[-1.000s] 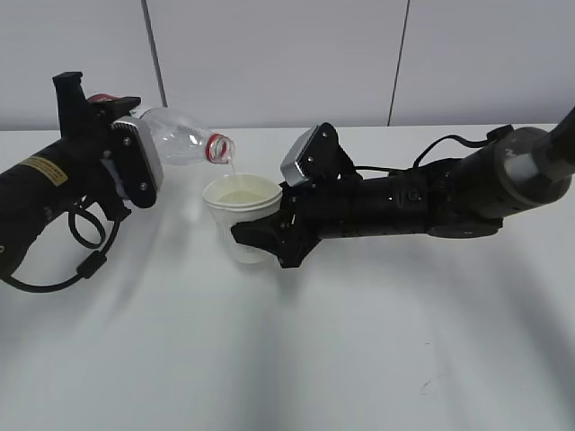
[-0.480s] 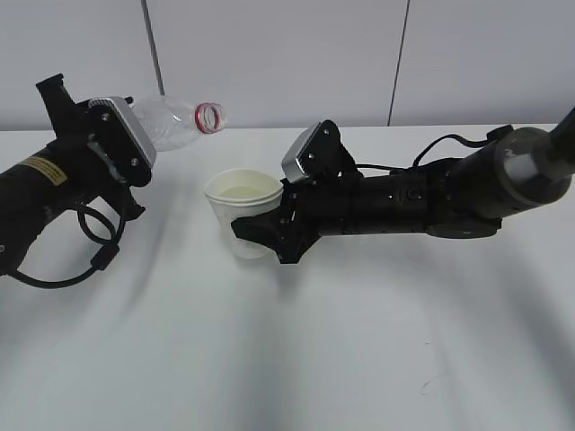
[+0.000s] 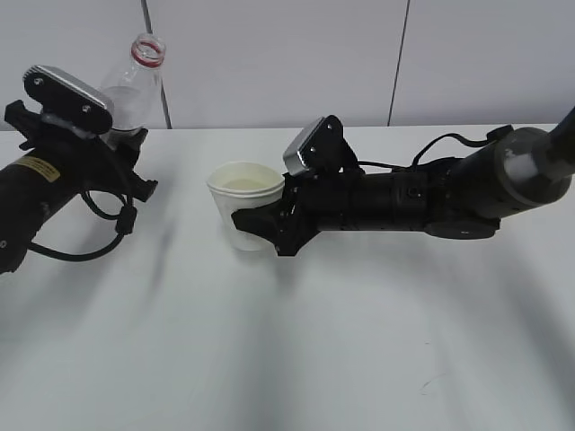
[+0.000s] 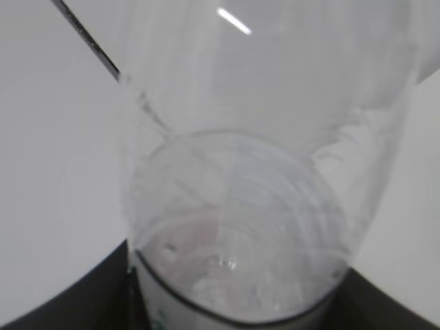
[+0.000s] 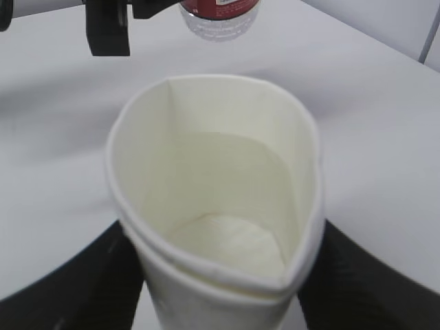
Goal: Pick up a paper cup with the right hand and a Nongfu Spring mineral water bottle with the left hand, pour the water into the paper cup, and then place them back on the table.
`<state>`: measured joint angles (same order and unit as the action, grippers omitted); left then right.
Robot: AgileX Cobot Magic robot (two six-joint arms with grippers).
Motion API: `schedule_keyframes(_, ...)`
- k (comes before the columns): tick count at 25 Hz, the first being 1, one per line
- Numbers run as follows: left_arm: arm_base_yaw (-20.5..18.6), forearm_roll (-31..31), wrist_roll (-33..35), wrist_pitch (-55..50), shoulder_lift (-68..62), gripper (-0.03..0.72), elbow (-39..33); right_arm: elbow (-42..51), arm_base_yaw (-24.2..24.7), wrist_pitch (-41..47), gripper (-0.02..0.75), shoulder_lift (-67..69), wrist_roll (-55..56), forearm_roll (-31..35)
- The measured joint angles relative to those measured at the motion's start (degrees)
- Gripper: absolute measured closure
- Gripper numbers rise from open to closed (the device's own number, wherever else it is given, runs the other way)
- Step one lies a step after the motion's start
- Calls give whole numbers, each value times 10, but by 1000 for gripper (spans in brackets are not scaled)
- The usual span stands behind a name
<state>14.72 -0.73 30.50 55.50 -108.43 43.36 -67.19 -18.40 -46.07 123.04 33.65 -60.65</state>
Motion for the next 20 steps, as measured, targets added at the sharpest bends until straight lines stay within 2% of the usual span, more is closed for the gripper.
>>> schedule_keyframes(12, 0, 1, -317, -67, -1, 302, 0, 0, 0, 0, 262, 0, -1, 33)
schedule_keyframes(20, 0, 4, -366, -37, -44, 302, 0, 0, 0, 1, 263, 0, -6, 58)
